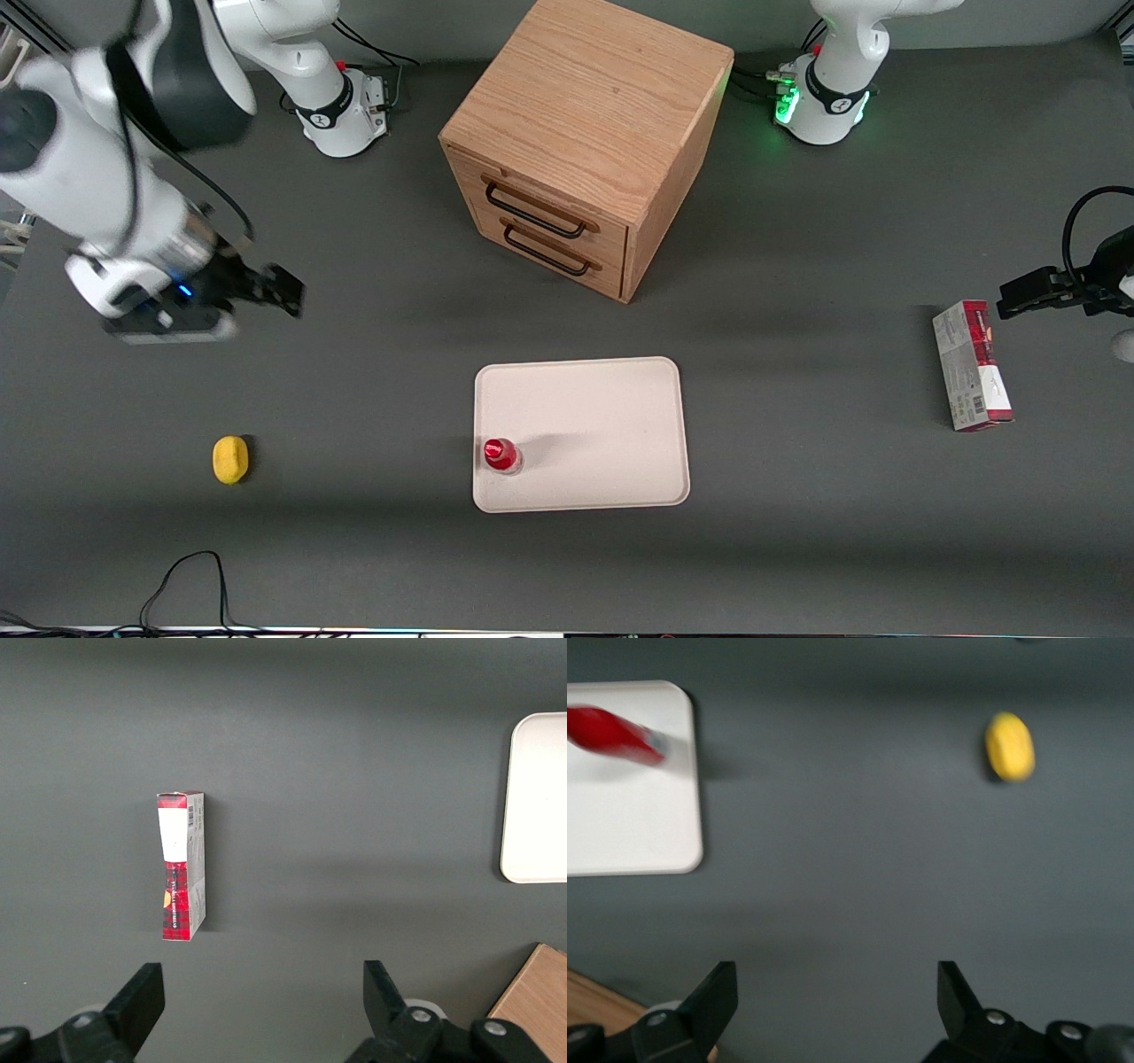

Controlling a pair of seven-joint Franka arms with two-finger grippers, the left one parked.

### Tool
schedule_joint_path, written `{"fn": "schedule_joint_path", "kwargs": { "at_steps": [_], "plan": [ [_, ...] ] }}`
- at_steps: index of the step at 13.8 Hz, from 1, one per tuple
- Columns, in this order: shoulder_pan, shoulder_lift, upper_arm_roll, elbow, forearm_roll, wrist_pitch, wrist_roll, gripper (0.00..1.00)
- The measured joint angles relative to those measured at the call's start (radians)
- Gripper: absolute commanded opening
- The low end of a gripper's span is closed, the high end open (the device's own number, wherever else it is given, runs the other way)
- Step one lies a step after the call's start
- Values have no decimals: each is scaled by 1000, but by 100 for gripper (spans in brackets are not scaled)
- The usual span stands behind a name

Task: Place coke bottle on tray
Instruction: 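Open the right gripper and raise it away from the bottle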

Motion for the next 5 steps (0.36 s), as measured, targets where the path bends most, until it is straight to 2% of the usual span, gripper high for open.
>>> {"fn": "schedule_joint_path", "kwargs": {
  "at_steps": [2, 5],
  "plan": [
    [-1, -104, -25, -56, 0, -62, -6, 100],
    [-24, -141, -31, -30, 4, -133, -39, 100]
  ]
}}
